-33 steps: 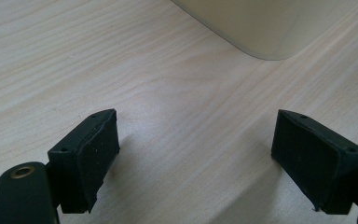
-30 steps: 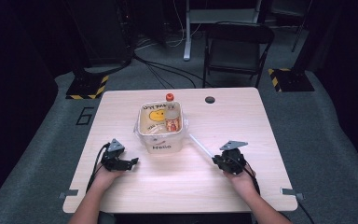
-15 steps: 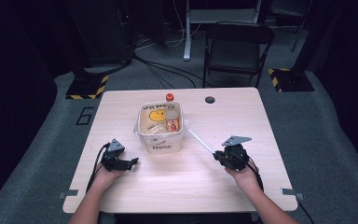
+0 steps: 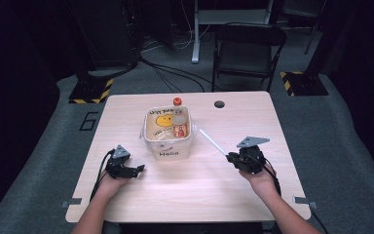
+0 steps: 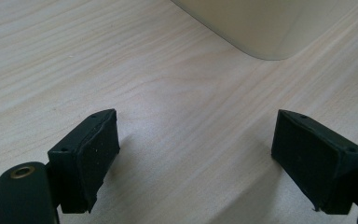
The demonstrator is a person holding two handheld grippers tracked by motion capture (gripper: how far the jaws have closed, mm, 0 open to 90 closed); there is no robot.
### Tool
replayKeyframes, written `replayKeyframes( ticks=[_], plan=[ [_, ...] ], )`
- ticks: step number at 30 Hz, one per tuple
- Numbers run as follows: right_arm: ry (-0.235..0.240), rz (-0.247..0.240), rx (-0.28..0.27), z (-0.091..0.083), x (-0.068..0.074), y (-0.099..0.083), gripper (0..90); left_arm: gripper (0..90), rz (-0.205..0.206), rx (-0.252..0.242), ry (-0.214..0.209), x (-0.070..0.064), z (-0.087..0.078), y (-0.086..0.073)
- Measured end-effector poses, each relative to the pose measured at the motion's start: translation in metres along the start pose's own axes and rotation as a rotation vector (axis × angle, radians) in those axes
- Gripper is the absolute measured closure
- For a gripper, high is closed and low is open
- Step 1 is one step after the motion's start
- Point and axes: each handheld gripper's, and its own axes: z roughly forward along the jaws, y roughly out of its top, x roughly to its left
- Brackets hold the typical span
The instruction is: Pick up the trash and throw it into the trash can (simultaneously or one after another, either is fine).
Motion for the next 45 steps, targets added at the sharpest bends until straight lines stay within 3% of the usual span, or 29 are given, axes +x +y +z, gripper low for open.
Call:
replayKeyframes(
  ticks=[22,45],
  plan=[
    [0.019,-0.066,-0.039,-0.026,0.011,0.030,79.7,14.8,0.000,0.000,0.000,0.000,0.000,0.000],
    [0.061,-0.131,-0.054,-0.024,0.028,0.060,79.7,14.8,-0.006,-0.007,0.002,0.000,0.001,0.000]
  ],
)
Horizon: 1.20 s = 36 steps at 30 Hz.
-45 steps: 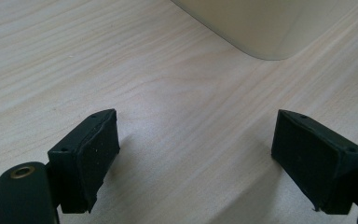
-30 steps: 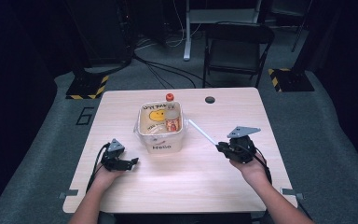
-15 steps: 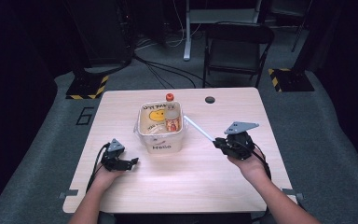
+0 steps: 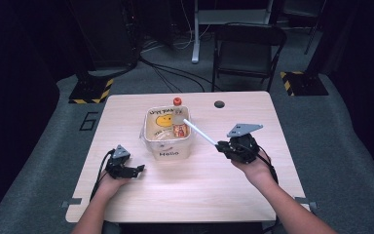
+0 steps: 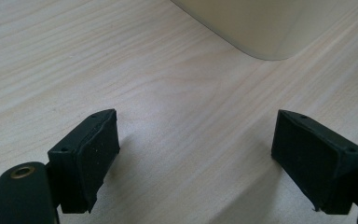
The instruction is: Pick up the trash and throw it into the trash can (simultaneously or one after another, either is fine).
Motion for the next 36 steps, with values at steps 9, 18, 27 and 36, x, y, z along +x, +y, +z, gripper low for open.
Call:
replayKeyframes(
  ticks=[9,18,27,36],
  plan=[
    [0.018,-0.028,-0.007,0.007,0.006,0.013,79.7,14.8,0.001,0.001,0.000,0.000,0.000,0.000],
    [0.029,-0.053,0.002,0.017,0.010,0.024,79.6,14.8,-0.001,0.000,-0.002,0.000,0.000,0.000],
    [0.038,-0.055,0.010,0.030,0.010,0.033,79.6,14.8,-0.001,0.001,-0.002,0.000,0.000,0.000],
    [0.037,-0.049,0.015,0.046,0.008,0.043,79.6,14.8,-0.001,0.000,-0.002,0.000,0.000,0.000]
  ],
)
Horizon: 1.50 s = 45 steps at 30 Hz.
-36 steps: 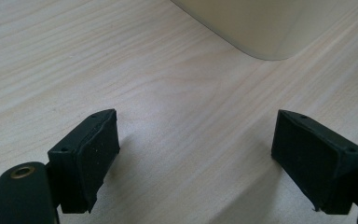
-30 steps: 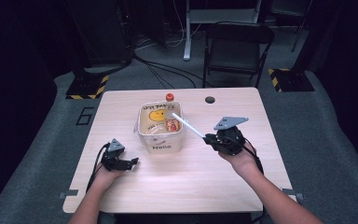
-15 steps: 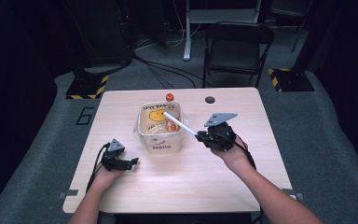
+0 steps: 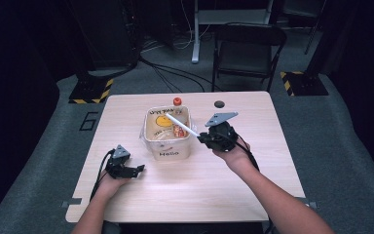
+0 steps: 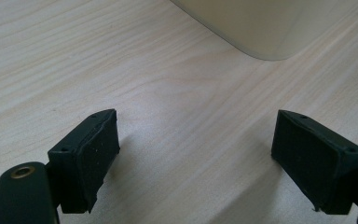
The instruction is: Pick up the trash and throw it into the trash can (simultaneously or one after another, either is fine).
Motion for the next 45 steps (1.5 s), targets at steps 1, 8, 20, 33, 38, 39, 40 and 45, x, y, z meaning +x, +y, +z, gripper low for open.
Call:
replayKeyframes(
  ticks=[1,8,20,33,38,39,40,45],
  plan=[
    [-0.001,0.001,0.001,0.002,0.000,0.001,79.6,14.8,0.001,0.000,0.000,0.000,0.000,0.000],
    [0.000,0.022,0.003,0.016,-0.001,0.007,79.5,14.8,0.001,0.000,0.000,0.000,0.000,0.000],
    [-0.006,0.034,0.018,0.032,-0.003,0.014,79.4,14.8,0.002,0.001,0.000,0.000,0.000,0.000],
    [-0.006,0.015,0.018,0.049,-0.003,0.028,79.2,14.8,0.002,0.002,-0.002,0.000,0.000,0.000],
    [-0.006,0.012,0.027,0.055,-0.001,0.031,79.2,14.8,0.008,0.005,-0.001,0.001,0.000,0.000],
    [-0.010,0.016,0.035,0.056,-0.001,0.032,79.2,14.8,0.006,0.004,-0.001,0.001,0.000,0.000],
    [-0.009,0.017,0.036,0.057,0.000,0.032,79.2,14.8,0.006,0.004,-0.001,0.001,0.000,0.000],
    [-0.010,0.015,0.045,0.061,0.001,0.035,79.1,14.8,0.006,0.004,-0.001,0.001,0.000,0.000]
  ],
)
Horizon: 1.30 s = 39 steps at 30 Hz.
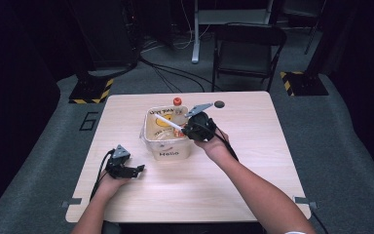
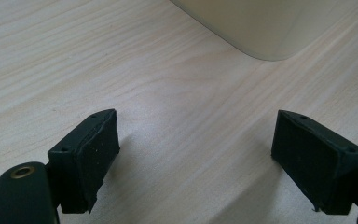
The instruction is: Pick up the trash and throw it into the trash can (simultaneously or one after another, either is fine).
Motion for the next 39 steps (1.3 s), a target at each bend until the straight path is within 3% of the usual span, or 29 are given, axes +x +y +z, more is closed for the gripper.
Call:
replayKeyframes(
  ticks=[13,17,30,39],
  plan=[
    [-0.003,-0.011,0.023,0.016,0.004,0.010,78.8,14.8,0.005,0.001,-0.001,0.000,0.000,0.000],
    [-0.006,-0.004,0.012,0.016,0.006,0.011,71.7,14.8,-0.001,-0.004,-0.001,0.000,0.000,0.000],
    [-0.012,0.013,-0.066,-0.010,-0.001,0.010,54.1,14.8,0.001,-0.003,-0.002,0.000,0.000,0.000],
    [-0.028,0.015,-0.095,-0.026,-0.009,0.004,51.5,14.8,-0.002,-0.003,-0.003,0.000,0.000,0.000]
  ],
)
